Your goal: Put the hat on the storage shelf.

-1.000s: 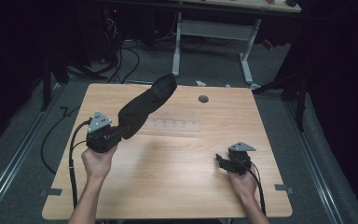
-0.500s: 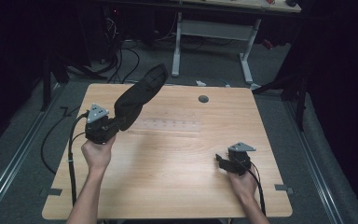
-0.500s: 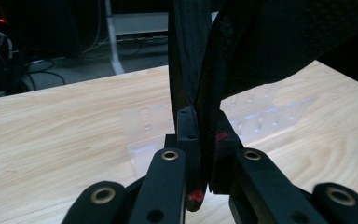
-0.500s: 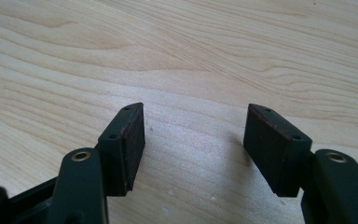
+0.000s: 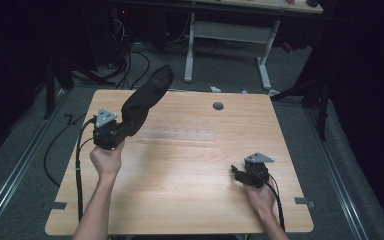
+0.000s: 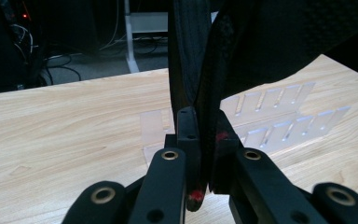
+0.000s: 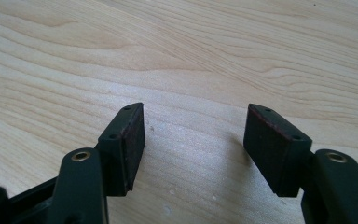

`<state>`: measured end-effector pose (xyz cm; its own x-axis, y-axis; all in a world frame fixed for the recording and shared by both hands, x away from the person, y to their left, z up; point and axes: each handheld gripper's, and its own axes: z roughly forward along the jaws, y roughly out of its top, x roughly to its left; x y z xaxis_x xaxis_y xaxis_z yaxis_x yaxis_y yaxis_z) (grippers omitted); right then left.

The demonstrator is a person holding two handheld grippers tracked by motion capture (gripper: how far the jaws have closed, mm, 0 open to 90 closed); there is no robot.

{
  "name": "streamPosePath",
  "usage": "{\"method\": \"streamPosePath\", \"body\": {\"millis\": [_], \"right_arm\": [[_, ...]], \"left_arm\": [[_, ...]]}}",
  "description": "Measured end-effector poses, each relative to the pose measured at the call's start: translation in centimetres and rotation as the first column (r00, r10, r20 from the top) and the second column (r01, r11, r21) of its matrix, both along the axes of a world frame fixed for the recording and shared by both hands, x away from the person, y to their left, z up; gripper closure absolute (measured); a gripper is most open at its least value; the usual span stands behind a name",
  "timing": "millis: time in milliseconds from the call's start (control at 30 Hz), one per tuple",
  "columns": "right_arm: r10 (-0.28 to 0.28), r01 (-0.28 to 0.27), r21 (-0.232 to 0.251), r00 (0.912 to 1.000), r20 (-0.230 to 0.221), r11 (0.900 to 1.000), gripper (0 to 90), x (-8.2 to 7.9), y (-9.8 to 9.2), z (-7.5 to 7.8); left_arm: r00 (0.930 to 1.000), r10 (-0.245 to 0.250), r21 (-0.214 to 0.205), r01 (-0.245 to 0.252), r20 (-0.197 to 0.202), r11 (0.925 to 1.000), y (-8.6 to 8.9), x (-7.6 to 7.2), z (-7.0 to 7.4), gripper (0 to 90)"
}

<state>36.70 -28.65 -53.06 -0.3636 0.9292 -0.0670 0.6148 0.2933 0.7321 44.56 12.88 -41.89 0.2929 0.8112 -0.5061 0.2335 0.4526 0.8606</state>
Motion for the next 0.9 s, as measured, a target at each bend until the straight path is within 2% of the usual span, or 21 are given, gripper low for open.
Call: {"method": "streamPosePath", "body": {"millis": [533,900], "right_arm": [[0.003,-0.003,-0.008,1.0000,0.006,1.0000,38.7,-0.1,0.1,0.0],[0.006,-0.006,-0.021,0.9998,0.017,0.9998,38.7,-0.1,0.2,0.0]], "left_arm": [[0.9996,0.024,0.010,-0.023,-0.014,0.9997,-0.8,1.1,-1.1,86.0],[0.9993,0.037,0.009,-0.037,-0.006,0.9993,-1.1,1.2,-1.2,85.9]]}}
